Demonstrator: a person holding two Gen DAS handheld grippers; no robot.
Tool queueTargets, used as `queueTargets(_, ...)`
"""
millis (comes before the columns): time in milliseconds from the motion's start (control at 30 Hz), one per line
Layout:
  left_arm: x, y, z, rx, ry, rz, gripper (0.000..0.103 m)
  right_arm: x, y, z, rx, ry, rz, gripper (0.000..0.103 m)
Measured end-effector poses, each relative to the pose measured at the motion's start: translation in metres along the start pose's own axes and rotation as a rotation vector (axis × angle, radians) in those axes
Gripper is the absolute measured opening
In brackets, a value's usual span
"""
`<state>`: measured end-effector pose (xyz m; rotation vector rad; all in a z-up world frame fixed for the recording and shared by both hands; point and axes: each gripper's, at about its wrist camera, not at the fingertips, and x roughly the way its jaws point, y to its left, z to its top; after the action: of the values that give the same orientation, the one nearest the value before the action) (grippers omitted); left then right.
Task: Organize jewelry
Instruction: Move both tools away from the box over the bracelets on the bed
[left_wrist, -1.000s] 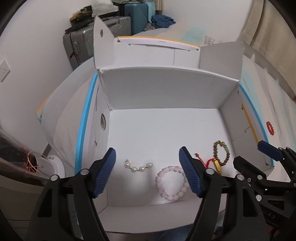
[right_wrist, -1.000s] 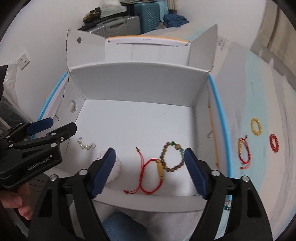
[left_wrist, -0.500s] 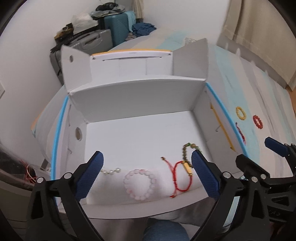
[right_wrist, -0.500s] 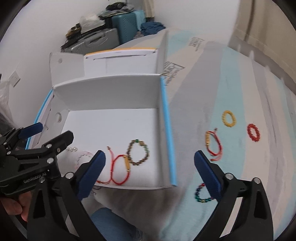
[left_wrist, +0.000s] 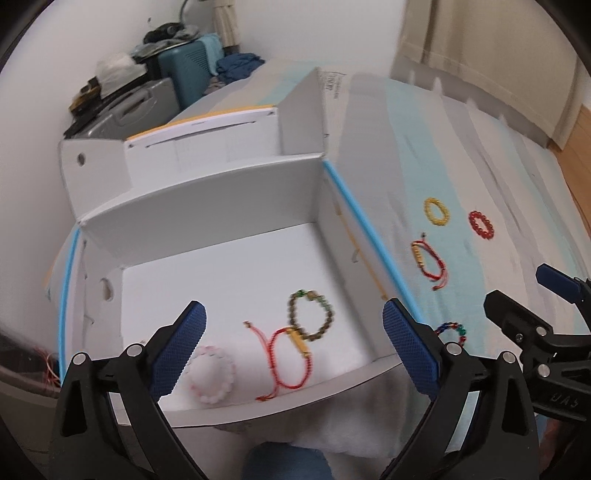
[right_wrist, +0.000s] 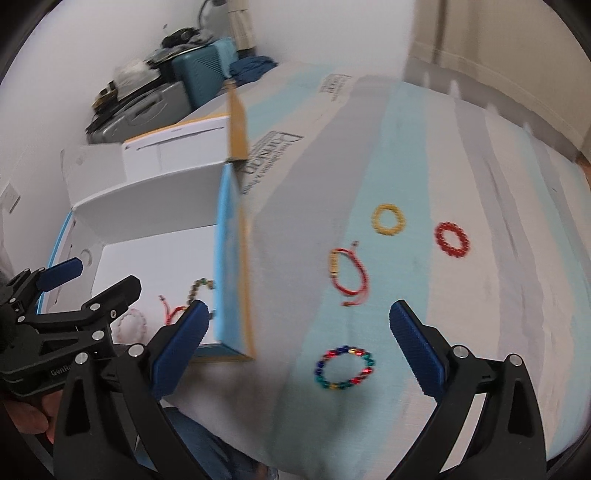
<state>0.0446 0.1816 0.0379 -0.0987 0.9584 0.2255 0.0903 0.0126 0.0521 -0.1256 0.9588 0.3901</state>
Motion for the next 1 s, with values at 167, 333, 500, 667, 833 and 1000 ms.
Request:
queueTargets(167, 0.002, -0.031, 0.008, 0.036, -0.004, -0.019, 0.095, -0.003, -0.031, -0.005, 0.039, -0.002, -0.021, 0.094)
queueTargets(333, 0.008, -0.059, 0.014, 0.067, -0.003, -0.038, 0.095, -0.004, -0.063, -0.008, 0.075, -0.001, -0.044, 0.094)
queueTargets(500, 0.019, -0.091, 0.018, 0.105, 0.009, -0.064, 0.095, -0.003, -0.097, -0.009, 0.113, 0.005, -0.074, 0.094)
queueTargets(667, 0.036, -0.122, 0.019, 0.14, 0.028, -0.095, 0.095, 0.003, -0.128, -0.005, 0.142, 0.015, -0.107, 0.095)
queueTargets(833, 0.057, -0.149, 0.022, 0.167, 0.051, -0.119, 0.095, 0.02, -0.162, 0.005, 0.162, 0.035, -0.137, 0.094)
queueTargets(1000, 0.089, -0.169, 0.025, 0.174, 0.082, -0.136, 0.095, 0.045, -0.189, 0.015, 0.184, 0.062, -0.15, 0.094)
